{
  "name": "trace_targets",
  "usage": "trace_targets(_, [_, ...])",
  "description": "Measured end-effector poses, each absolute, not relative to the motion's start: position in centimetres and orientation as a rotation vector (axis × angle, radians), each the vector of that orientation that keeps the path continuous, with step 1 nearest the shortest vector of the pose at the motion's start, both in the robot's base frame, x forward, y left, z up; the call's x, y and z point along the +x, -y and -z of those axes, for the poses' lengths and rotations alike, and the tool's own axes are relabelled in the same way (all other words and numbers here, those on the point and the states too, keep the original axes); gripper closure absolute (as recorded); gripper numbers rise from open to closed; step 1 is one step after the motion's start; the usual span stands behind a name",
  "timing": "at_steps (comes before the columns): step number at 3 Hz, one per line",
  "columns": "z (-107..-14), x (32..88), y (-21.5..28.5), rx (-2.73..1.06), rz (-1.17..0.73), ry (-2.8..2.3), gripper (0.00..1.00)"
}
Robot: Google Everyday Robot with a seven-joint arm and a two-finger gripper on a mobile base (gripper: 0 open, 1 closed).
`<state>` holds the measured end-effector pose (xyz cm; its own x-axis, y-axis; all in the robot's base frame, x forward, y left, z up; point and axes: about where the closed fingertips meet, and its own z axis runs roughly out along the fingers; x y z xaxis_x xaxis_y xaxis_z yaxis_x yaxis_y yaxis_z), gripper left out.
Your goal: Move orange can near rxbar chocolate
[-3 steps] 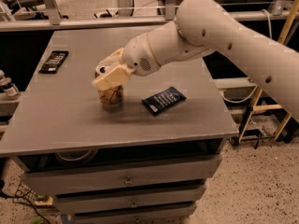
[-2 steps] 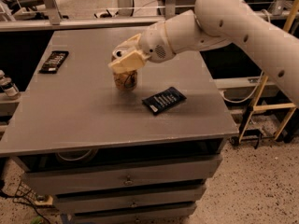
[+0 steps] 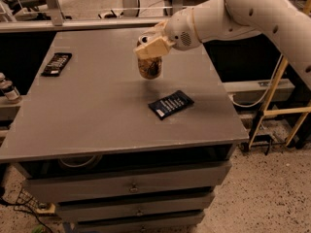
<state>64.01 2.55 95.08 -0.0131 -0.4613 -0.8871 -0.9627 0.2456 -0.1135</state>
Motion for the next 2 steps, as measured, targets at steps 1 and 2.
trace_targets(1, [-94.7, 65.6, -3.2, -1.331, -0.697, -1.638, 1.0])
trace_targets(2, [-95.2, 68.0, -5.5, -1.383, -0.711, -1.654, 1.0])
